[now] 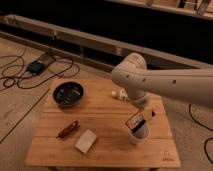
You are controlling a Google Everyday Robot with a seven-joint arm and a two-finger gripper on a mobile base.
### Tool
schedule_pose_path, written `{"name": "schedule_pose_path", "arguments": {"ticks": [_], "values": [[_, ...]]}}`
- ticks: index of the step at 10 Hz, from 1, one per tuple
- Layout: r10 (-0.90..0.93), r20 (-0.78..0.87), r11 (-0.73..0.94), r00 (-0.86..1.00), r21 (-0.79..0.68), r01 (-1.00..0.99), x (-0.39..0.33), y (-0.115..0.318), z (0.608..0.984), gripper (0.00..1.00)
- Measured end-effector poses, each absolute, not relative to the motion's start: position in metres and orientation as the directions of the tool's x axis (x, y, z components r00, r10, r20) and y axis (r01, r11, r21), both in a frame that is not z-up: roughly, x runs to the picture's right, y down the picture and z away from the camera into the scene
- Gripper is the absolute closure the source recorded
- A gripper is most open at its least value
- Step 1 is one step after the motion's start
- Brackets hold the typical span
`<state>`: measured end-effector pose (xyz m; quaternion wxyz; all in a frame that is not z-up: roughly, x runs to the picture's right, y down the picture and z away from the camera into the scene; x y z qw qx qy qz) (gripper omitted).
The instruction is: Place the eraser in the ceramic cup
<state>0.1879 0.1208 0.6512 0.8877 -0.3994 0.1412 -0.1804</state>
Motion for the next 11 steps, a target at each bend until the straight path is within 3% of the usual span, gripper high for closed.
{"name": "schedule_pose_path", "arguments": {"ticks": [11], "values": [[-0.442,-0.271,0.649,0.855,-0.755,0.096,0.216,0.143,0.667,1.00]]}}
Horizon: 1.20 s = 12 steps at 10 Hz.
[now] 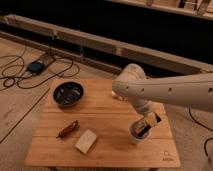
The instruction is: Place the eraser in the ceramic cup
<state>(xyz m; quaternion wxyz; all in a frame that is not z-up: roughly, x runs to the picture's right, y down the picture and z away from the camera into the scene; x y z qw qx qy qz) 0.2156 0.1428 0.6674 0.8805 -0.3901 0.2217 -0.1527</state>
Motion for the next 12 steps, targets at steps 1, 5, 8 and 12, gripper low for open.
{"name": "schedule_pose_path", "arguments": {"ticks": [1,5,8,12], "values": [[-0.447,-0.283,0.654,0.848,-0.750,0.094,0.2158,0.1421,0.6697,1.00],[-0.466,-0.307,0.665,0.830,-0.740,0.099,0.2128,0.1398,0.6740,0.74],[-0.480,-0.318,0.665,0.818,-0.739,0.103,0.2152,0.1382,0.6700,0.44],[-0.495,-0.325,0.665,0.805,-0.738,0.111,0.2193,0.1330,0.6652,0.20]]}}
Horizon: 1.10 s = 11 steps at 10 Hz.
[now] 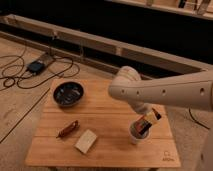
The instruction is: Place the eraser in the ceramic cup
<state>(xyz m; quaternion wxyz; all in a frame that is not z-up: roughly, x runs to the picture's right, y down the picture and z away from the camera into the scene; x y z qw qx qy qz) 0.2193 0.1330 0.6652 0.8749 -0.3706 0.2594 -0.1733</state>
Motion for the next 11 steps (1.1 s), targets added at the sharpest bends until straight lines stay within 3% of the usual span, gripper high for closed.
{"name": "schedule_pose_path", "arguments": {"ticks": [11], "values": [[-0.501,-0.326,0.671,0.801,-0.732,0.122,0.2115,0.1256,0.6608,0.20]]}}
